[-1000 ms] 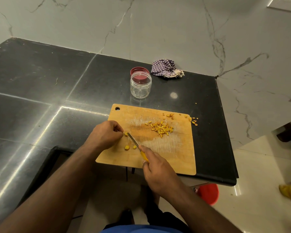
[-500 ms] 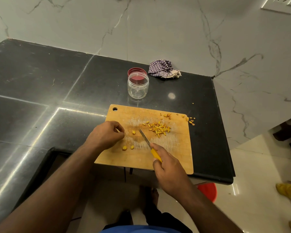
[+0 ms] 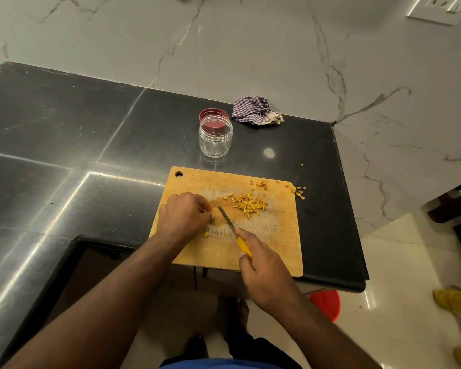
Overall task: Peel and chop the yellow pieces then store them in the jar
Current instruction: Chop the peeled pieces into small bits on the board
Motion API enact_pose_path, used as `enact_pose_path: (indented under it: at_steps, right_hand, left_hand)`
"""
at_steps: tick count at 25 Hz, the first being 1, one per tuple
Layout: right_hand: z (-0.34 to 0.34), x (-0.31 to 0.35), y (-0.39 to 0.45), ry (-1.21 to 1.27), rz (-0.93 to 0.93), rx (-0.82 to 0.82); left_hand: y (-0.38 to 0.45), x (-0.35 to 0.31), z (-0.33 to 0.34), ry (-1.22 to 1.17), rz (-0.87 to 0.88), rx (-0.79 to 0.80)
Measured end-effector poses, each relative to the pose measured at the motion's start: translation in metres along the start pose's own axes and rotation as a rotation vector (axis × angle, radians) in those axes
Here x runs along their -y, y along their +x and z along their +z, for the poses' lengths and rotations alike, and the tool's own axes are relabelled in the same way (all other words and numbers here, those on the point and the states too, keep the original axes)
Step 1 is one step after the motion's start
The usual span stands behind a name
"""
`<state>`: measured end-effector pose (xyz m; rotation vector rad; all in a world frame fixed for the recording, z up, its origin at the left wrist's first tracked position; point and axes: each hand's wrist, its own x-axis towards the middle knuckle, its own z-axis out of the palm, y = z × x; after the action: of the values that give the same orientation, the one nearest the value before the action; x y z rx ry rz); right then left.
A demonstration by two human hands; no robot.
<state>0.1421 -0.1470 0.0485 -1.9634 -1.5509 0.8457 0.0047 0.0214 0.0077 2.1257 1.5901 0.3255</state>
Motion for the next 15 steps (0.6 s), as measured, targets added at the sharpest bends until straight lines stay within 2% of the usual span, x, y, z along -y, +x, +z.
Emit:
enact_pose_path:
  at_steps: [8,15]
  right_hand:
    - [0.012,0.006,0.006,-0.095,-0.047,0.021]
    - [0.021,0.007,0.012,-0.193,-0.055,0.049]
  left_hand:
    - [-0.001,0.005,0.003,-0.086,-0.085,0.027]
    - [-0.002,0.004,0.002,-0.090,-0.082,0.025]
